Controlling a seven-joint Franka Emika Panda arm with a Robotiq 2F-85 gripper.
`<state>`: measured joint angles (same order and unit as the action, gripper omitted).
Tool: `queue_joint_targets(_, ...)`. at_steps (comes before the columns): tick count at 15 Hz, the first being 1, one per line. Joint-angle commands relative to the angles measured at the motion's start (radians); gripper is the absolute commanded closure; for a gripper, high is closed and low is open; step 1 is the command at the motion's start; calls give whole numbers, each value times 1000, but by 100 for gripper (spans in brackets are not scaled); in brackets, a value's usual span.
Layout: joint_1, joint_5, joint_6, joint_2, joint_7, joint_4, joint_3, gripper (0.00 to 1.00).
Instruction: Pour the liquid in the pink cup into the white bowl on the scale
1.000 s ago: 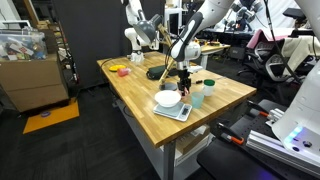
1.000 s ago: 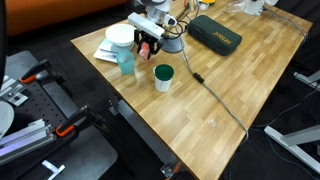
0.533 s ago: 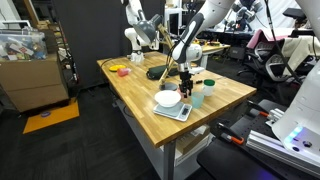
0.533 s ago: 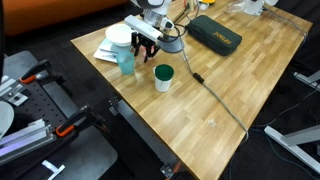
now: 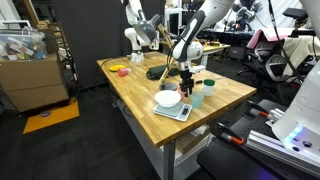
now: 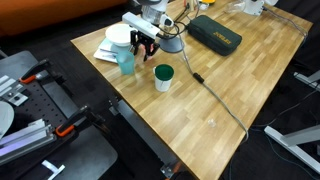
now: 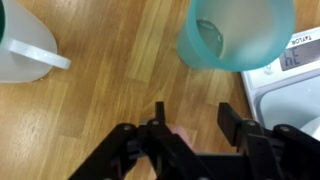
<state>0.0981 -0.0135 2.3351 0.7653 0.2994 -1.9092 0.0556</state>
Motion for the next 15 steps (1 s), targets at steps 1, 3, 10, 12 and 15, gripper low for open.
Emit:
queue_joint_targets(1,-7,-9,3,-19,-16,-21,-6,67)
queue_joint_targets(3,-4,-4,10,-16,-19,-19,-6,27)
queue_joint_targets(10,-2,-2,12,-12,-14,-10,-1,29)
queue_joint_targets(12,0,1,13,-13,-12,-10,2,37)
queue_joint_targets(15,0,1,11,-14,-11,-9,3,58)
